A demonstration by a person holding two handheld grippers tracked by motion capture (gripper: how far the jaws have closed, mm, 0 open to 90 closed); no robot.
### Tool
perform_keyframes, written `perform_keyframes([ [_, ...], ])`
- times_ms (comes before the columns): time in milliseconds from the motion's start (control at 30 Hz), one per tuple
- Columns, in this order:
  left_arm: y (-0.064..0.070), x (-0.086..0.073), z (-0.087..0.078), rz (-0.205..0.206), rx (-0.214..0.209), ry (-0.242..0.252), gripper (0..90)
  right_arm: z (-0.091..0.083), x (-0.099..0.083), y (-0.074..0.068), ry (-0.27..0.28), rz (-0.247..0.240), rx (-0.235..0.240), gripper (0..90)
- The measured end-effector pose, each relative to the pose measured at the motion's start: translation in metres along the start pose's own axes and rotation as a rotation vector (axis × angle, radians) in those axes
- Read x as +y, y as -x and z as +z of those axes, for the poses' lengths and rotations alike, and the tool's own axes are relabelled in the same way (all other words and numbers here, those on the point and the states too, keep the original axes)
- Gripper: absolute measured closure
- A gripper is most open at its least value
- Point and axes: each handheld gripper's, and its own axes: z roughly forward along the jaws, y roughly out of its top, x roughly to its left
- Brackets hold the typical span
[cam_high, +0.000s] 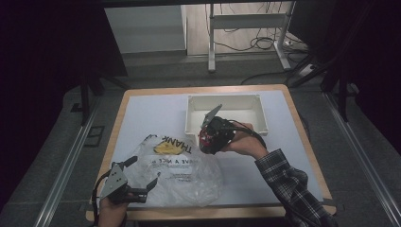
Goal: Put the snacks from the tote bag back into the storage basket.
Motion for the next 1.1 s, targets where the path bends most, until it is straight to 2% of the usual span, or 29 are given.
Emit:
perform_keyframes([
  [167,0.0,0.0,0.0,0.001,0.0,-0.001,0.5,0.002,-0.001,0.01,0.009,0.001,0.004,25.8],
  [300,0.0,0.0,0.0,0.001,0.001,0.001,0.5,0.004,0.001,0.016,0.005,-0.007,-0.015,25.8],
  [600,0.0,0.0,0.0,-0.002,0.0,0.003,0.5,0.009,0.004,0.032,-0.005,-0.022,-0.026,25.8],
  [1100,-0.001,0.0,-0.001,-0.001,0.002,0.005,0.5,0.021,0.006,0.048,-0.016,-0.024,-0.024,25.8],
])
